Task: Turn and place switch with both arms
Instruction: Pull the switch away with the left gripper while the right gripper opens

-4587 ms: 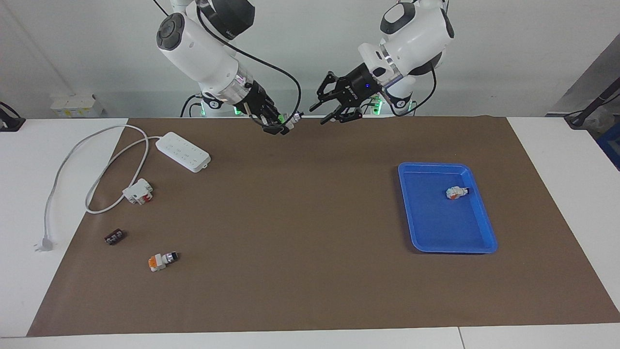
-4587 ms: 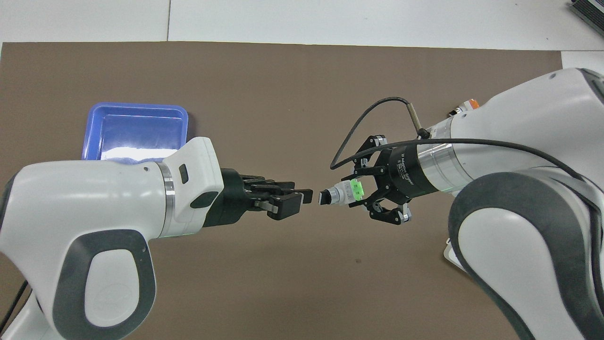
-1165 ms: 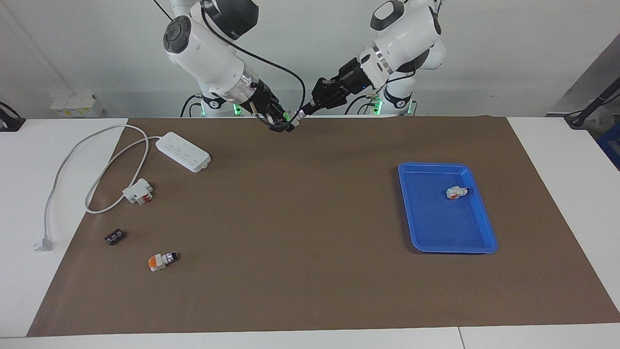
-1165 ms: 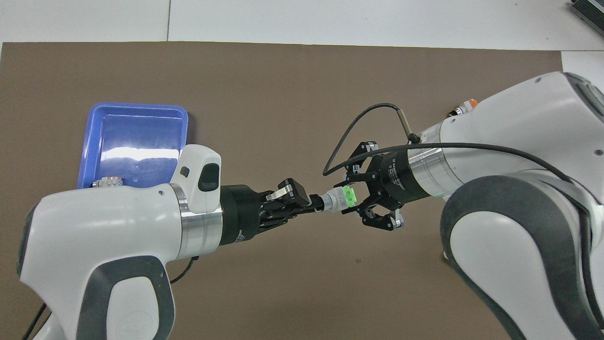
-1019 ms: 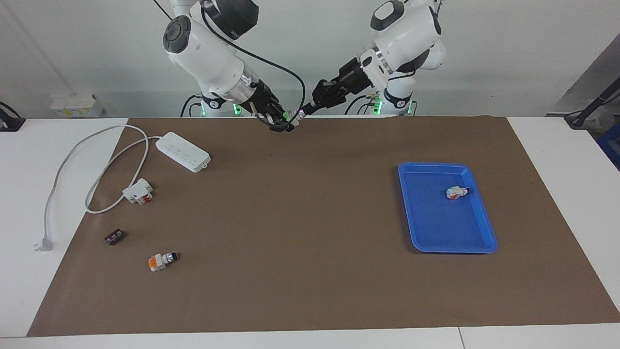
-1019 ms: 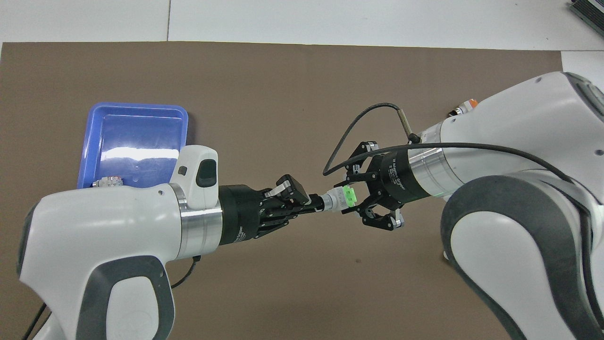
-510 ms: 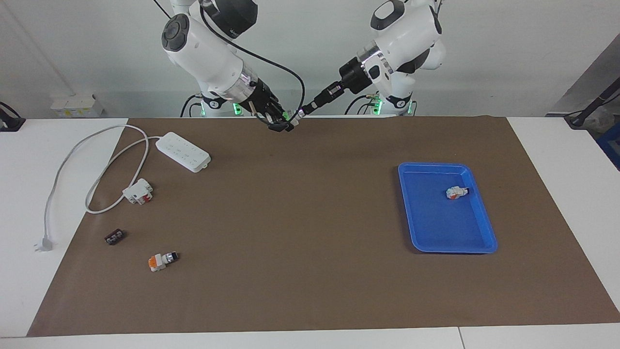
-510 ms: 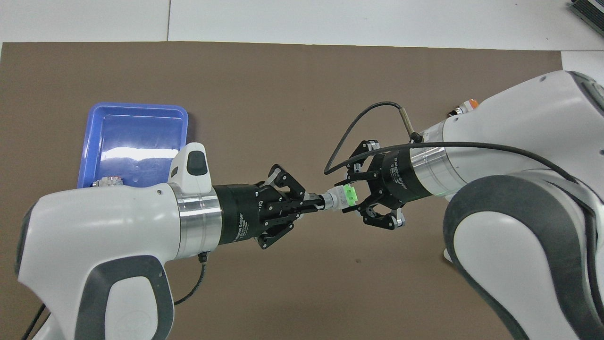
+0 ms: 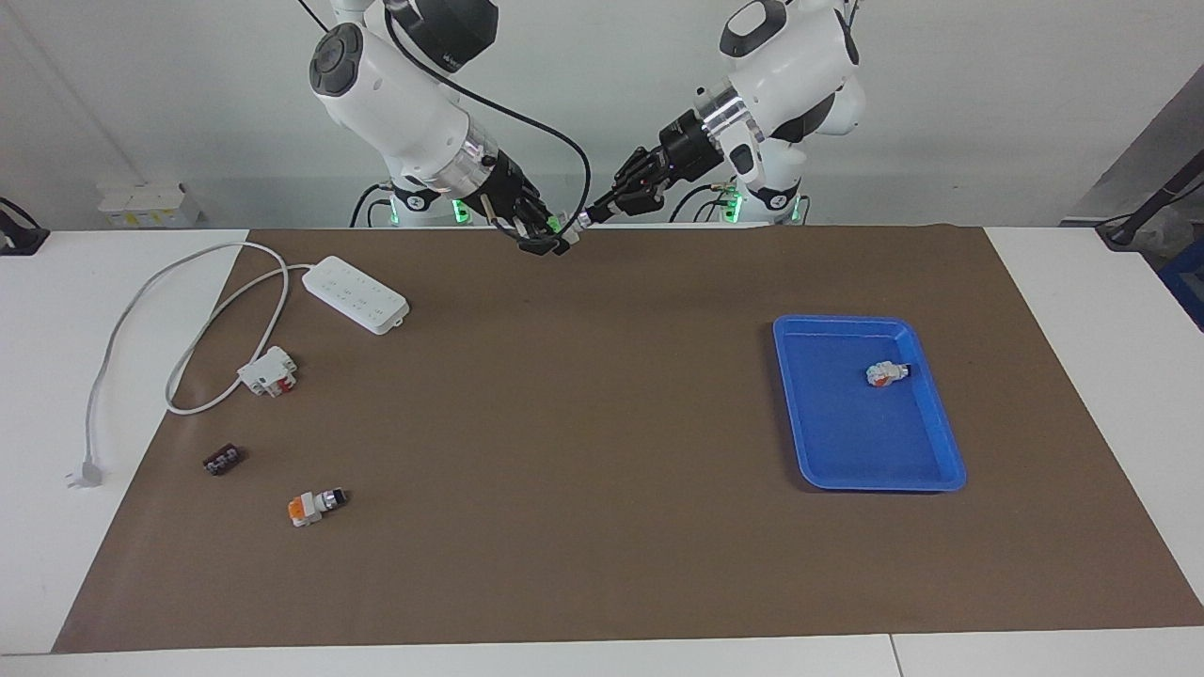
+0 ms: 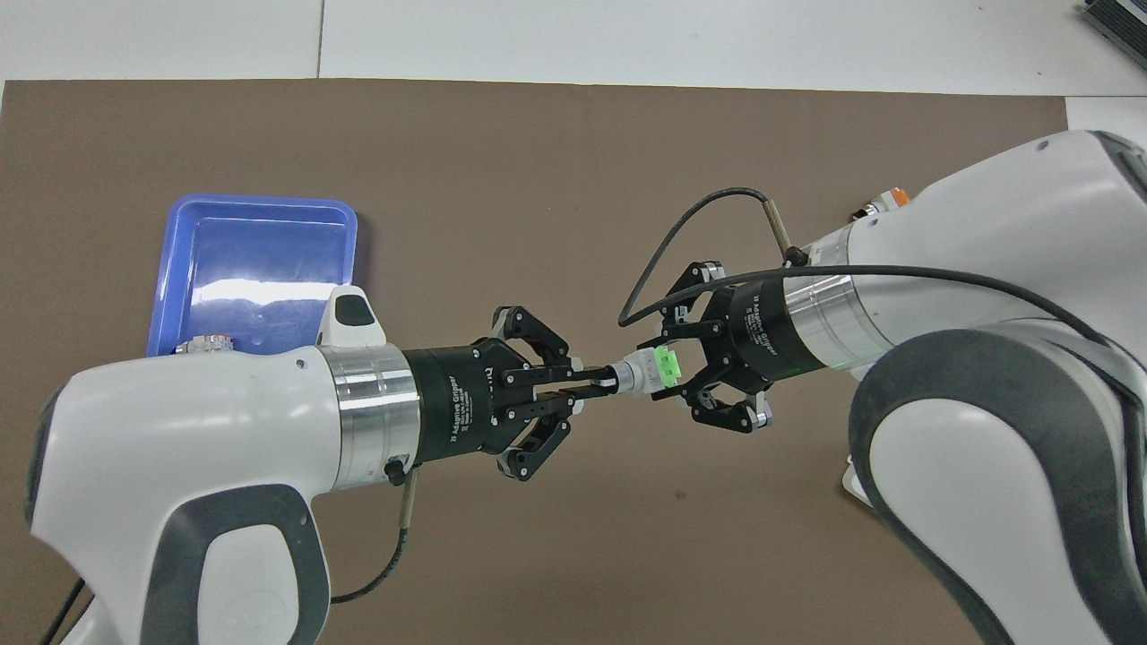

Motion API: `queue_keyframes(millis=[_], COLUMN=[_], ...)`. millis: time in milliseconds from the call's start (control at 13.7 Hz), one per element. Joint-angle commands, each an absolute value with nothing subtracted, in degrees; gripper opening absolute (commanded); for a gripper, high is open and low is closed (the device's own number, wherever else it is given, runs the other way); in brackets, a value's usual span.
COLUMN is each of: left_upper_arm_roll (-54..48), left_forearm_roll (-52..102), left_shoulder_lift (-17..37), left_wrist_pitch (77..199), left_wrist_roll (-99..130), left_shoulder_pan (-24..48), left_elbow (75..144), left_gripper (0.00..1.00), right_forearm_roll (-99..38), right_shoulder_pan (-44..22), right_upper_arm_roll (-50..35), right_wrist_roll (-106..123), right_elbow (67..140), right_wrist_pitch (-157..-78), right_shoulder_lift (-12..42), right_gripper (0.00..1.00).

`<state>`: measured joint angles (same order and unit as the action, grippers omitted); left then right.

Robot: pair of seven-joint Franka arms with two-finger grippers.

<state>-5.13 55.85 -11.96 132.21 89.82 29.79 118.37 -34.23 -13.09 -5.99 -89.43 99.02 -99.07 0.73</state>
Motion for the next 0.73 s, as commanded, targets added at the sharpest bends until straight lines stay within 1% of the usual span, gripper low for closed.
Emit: queue_keyframes(millis=[0,655], left_upper_arm_roll=[-4.3,-4.3], left_forearm_roll=[55.0,54.8], left_shoulder_lift=[-12.0,-12.0], left_wrist_pitch=[133.4,134.1], left_wrist_roll=[97.2,99.5], left_shoulder_pan=[29.9,29.9], left_elbow=[118.7,118.7], left_gripper=[0.00,0.00], right_forearm_roll=[-35.0,-34.9], right_shoulder_pan=[-12.0,-12.0], right_upper_arm_roll=[-5.9,-5.7], right_wrist_roll=[-90.1,-90.1], right_elbow=[99.0,99.0], right_wrist_pitch=[-98.2,-97.8], right_shoulder_lift=[0.1,0.1], right_gripper=[0.00,0.00])
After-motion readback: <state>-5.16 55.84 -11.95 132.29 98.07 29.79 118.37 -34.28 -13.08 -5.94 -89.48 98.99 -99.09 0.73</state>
